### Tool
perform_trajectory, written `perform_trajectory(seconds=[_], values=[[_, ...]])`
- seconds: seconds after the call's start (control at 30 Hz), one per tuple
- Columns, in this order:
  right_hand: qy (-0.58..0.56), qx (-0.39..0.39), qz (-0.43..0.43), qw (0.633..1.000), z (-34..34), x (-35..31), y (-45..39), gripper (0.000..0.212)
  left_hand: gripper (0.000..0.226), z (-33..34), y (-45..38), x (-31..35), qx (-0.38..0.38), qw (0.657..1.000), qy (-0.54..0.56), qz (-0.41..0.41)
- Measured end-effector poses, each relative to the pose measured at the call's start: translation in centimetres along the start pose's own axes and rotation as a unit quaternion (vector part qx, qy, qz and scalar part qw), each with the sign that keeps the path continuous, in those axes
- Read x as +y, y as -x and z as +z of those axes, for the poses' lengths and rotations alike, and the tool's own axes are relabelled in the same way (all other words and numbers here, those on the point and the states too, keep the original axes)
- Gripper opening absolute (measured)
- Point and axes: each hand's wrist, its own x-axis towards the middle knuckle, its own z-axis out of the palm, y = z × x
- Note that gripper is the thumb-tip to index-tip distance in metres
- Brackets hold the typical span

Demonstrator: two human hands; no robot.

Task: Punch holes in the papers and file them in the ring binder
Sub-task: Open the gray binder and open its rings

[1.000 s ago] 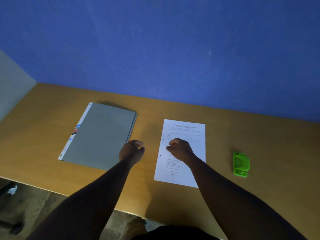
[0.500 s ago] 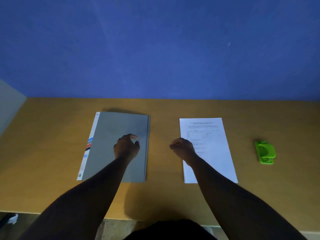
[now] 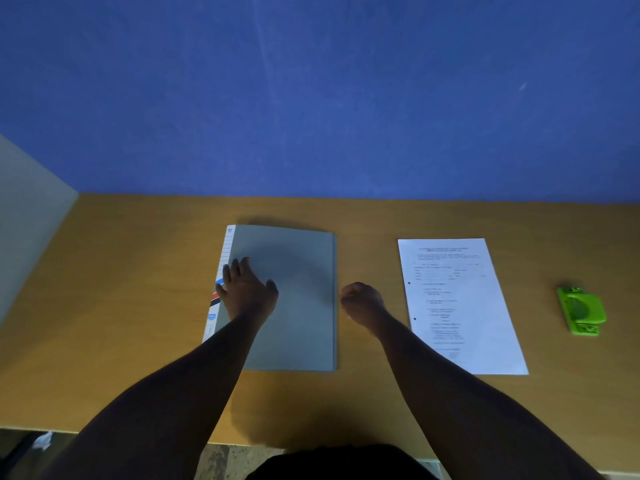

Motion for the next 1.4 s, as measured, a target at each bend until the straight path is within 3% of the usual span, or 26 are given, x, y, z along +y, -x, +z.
perform_trajectory(seconds=[0.4,0.6,0.73,0.87,0.97,1.07,1.2,1.33,1.4], values=[[0.042,-0.020,0.030,0.998,2.9,-2.3,-1.4,0.048,0.075,-0.2,-2.1,-3.6,-0.031,0.997,0.064,-0.019],[-0.025,0.019,0.060,0.998,4.1,-3.0,-2.4,0.052,0.077,-0.4,-2.5,-3.6,-0.028,0.996,0.081,-0.022],[-0.051,0.031,0.080,0.995,4.3,-3.1,-3.1,0.056,0.083,-0.9,-2.6,-3.8,-0.028,0.994,0.100,-0.032],[-0.013,0.035,0.041,0.998,3.5,-5.0,-2.3,0.062,0.098,-1.6,-3.0,-3.8,-0.046,0.992,0.108,-0.052],[-0.232,0.013,0.021,0.972,3.3,-6.0,-1.4,0.077,0.107,-2.5,-3.3,-3.1,-0.069,0.988,0.116,-0.075],[-0.370,-0.069,-0.030,0.926,3.3,-6.7,-0.6,0.069,0.114,-3.9,-3.6,-1.4,-0.076,0.987,0.128,-0.057],[-0.437,-0.131,-0.037,0.889,3.4,-8.0,-0.4,0.082,0.112,-6.3,-3.9,2.3,-0.068,0.981,0.182,-0.022],[-0.408,-0.156,-0.030,0.899,4.0,-8.9,-0.4,0.093,0.121,-8.4,-3.8,5.8,-0.091,0.972,0.217,0.009],[-0.398,-0.167,-0.030,0.902,4.1,-9.3,-0.5,0.084,0.128,-9.0,-3.6,7.1,-0.118,0.971,0.209,0.008]])
